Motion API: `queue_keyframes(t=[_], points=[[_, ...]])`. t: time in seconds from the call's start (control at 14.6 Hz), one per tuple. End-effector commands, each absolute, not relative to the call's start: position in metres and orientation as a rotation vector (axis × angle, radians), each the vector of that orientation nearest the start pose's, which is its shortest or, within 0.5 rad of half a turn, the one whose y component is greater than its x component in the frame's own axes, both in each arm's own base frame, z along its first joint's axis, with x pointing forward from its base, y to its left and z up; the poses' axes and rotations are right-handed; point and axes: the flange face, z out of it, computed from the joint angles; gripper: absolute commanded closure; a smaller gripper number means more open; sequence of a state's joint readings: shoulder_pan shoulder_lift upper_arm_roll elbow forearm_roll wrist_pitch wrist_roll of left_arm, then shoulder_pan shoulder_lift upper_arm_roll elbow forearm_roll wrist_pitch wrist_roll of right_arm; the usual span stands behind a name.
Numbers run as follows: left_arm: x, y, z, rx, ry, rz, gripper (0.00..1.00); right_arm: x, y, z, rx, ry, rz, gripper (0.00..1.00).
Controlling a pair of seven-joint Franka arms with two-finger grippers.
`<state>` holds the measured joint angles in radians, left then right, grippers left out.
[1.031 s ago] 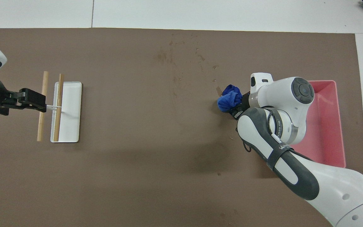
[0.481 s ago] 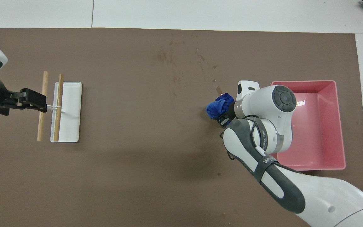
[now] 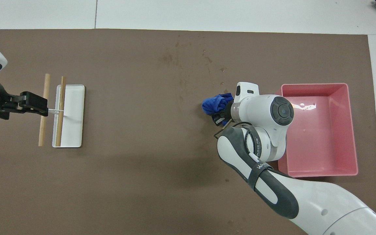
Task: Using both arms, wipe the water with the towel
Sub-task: 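Wipe the water spill with the towel held in the right gripper, then carry the towel with the right gripper into the pink bin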
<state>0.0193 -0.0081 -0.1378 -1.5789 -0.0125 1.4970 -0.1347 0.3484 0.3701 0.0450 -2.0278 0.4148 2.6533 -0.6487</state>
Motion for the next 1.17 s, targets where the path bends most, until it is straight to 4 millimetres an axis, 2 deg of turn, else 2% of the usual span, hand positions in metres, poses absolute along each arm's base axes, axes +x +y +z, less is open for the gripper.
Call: queue_keyframes(t=[0.0,0.07,0.27,0.41,0.62,0.82,1.03,1.1], points=[[0.533,-0.063,0.619,-3.133,-0.027,0.101,0.00,0.602,0.208,0.278,-2.730,-0.963,-0.490,1.00],[0.533,-0.063,0.619,-3.133,-0.027,0.101,0.00,0.608,0.200,0.276,-2.734,-0.997,-0.545,1.00],[0.533,-0.062,0.619,-3.133,-0.029,0.101,0.00,0.629,0.193,0.295,-2.720,-1.035,-0.658,1.00],[0.533,-0.063,0.619,-3.133,-0.027,0.101,0.00,0.636,0.204,0.321,-2.705,-0.981,-0.701,1.00],[0.533,-0.063,0.619,-3.133,-0.027,0.101,0.00,0.628,0.194,0.363,-2.707,-0.858,-0.629,1.00],[0.533,-0.063,0.619,-3.133,-0.027,0.101,0.00,0.617,0.151,0.414,-2.710,-0.779,-0.498,1.00],[0.533,-0.063,0.619,-3.133,-0.027,0.101,0.00,0.596,0.108,0.470,-2.739,-0.679,-0.374,1.00],[0.533,-0.063,0.619,-3.133,-0.027,0.101,0.00,0.585,0.098,0.488,-2.775,-0.642,-0.327,1.00]])
